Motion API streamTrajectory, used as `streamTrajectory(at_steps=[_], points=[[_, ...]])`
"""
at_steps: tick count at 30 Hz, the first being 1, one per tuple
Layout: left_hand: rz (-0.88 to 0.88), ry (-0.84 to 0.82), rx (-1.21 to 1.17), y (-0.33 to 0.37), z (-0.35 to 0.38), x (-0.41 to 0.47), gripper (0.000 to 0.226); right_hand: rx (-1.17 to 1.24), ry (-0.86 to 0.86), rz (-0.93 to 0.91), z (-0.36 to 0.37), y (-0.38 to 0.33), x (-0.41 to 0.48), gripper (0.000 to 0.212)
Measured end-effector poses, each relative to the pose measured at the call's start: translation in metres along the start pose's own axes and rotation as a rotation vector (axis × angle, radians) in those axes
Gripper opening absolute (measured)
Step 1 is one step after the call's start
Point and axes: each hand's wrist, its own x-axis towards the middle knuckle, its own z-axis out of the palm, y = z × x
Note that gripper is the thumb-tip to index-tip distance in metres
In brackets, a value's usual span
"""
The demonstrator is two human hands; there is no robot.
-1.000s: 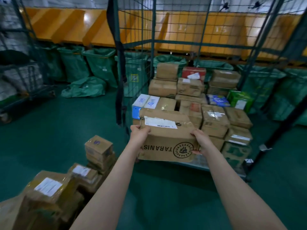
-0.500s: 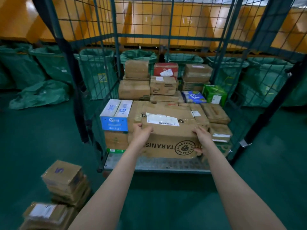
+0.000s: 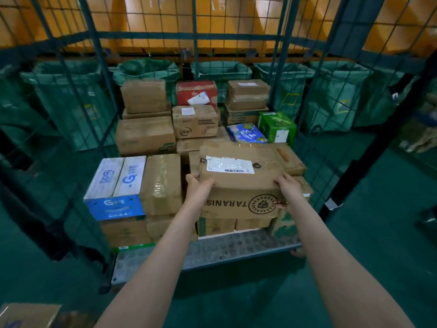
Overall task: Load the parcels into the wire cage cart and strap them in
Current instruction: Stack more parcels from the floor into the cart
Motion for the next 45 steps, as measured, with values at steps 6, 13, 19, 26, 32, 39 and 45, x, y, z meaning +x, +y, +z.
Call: streamTrajectory(at_steps=[6, 13, 19, 26, 32, 39, 45], points=[[-0.004, -0.017, -0.022, 0.015, 0.048, 0.066, 0.048, -0.033, 0.012, 0.019, -0.004, -0.019, 0.084, 0.045], [-0.013, 0.039, -0.060, 0.043, 0.117, 0.151, 0.065, -0.139, -0.035, 0.048, -0.006, -0.069, 0.199, 0.049], [-0.050, 0.063, -0.021, 0.062, 0.154, 0.210, 0.067, -0.144, -0.065, -0.013, -0.006, -0.095, 0.281, 0.044], [-0.063, 0.007, 0.096, 0.077, 0.171, 0.294, 0.070, -0.067, -0.081, 0.077, 0.024, -0.100, 0.359, 0.047], [-0.117, -0.060, 0.135, 0.095, 0.181, 0.383, 0.050, -0.127, 0.005, 0.037, 0.053, -0.123, 0.421, 0.042], [-0.230, -0.024, 0.057, 0.096, 0.189, 0.469, 0.067, -0.161, 0.039, 0.007, 0.099, -0.146, 0.496, 0.044], [-0.314, -0.005, -0.053, 0.094, 0.196, 0.533, 0.061, -0.202, 0.023, -0.009, 0.134, -0.144, 0.561, 0.046]])
